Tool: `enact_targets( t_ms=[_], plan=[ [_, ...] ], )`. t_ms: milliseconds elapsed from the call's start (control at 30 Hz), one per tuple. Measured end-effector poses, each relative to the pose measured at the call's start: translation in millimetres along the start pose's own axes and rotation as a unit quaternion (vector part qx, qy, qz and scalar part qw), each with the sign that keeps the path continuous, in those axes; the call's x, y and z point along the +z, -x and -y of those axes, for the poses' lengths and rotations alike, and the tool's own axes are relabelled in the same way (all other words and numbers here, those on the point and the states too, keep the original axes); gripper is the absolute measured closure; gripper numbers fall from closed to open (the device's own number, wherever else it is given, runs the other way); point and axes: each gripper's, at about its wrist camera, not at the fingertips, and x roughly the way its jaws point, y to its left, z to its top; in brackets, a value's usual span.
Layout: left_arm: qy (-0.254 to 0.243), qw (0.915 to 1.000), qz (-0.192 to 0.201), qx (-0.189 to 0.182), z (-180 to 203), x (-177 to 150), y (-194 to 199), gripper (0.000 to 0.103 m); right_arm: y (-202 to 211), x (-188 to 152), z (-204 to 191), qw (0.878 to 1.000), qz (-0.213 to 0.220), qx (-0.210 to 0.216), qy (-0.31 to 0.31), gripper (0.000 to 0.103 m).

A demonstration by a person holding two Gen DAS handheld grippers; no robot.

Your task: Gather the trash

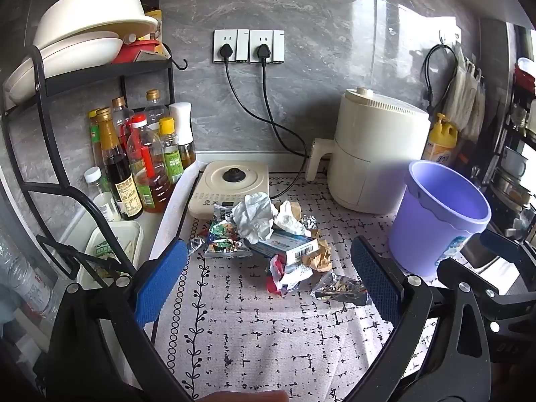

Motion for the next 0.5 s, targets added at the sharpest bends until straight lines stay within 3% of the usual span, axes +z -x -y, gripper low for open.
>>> enact_targets(
  t_ms=[500],
  plan=[
    [0.002, 1.0000, 0.001, 0.001, -3.7, -4.5, 1.8, 0.006, 0.0, -1.8, 1.1, 1.000, 0.002, 0.005, -0.004, 0.008]
  ],
)
